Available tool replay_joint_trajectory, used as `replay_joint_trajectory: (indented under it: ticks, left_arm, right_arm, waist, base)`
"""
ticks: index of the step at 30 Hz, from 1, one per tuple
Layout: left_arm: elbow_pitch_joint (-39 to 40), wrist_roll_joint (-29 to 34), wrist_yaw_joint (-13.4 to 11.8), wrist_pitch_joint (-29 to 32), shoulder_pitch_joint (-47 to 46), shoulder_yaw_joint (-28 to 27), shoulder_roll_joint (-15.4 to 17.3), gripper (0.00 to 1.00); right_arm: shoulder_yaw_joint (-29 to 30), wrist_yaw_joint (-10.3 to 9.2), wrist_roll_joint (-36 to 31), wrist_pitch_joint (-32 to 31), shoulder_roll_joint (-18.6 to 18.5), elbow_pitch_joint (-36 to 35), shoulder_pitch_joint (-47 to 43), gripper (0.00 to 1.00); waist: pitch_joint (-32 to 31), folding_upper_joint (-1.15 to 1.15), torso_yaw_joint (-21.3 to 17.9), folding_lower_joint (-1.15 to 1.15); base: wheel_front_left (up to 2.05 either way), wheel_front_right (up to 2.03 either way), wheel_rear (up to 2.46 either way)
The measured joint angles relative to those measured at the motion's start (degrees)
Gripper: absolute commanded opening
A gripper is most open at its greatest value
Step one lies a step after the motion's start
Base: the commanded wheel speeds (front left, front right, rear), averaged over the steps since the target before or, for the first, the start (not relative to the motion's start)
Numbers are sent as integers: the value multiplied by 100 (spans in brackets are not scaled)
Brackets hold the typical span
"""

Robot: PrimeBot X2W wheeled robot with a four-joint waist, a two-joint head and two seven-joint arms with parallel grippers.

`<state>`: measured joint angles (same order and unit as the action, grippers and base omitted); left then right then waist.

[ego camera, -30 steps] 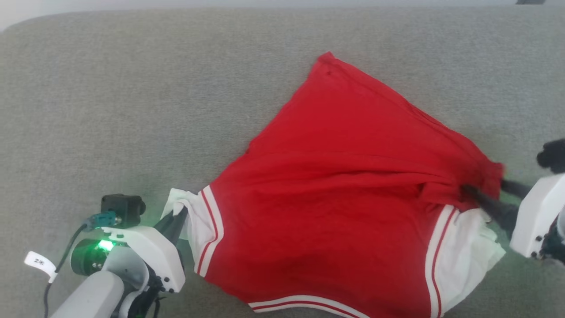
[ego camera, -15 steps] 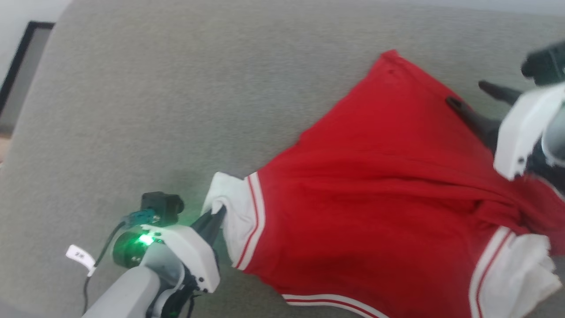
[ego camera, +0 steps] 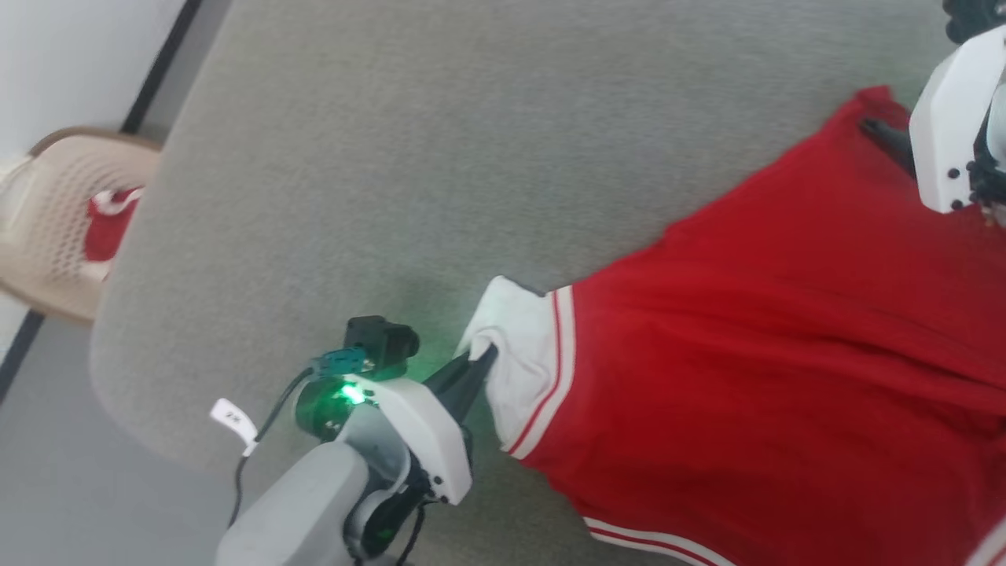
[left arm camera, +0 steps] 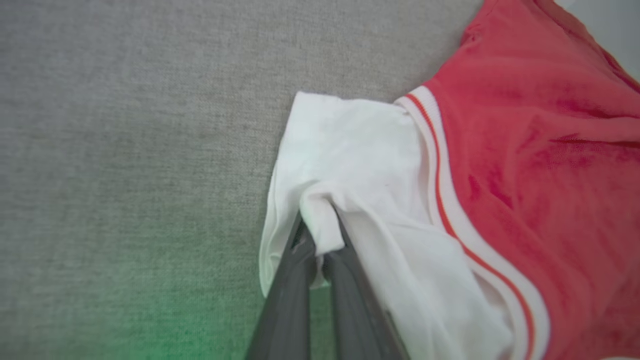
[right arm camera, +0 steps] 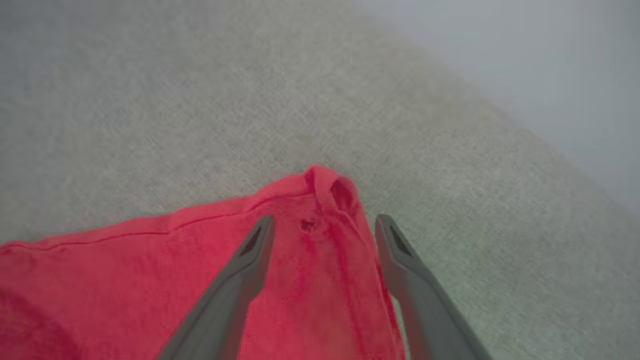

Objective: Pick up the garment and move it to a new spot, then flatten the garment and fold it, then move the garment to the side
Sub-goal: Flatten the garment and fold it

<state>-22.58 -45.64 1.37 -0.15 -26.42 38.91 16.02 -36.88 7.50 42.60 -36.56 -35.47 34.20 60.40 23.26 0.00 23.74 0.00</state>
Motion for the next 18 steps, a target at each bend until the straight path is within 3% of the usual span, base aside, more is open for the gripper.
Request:
replay_joint_trajectory:
  ticks: [10,11,18]
  left_arm:
    - [-515,20,270,-202,-320,149,-358,0]
    - [-553,20,290,-218,-337,151,-368,0]
    - [-731,3,300,-252,-550,43,-155,0]
  right_arm:
    - [-999,0,563,-1016,-78,1003,587,100]
    - [-1050,-1,619,-1063,-74,1021,621,0]
    - [-1300,4,1023,-633,-91,988,676,0]
  waist:
    - [283,1,468,0]
    - [289,1,473,0]
    - [214,0,291,0]
  base:
    - [0,0,0]
    - [0,0,0]
    - [0,0,0]
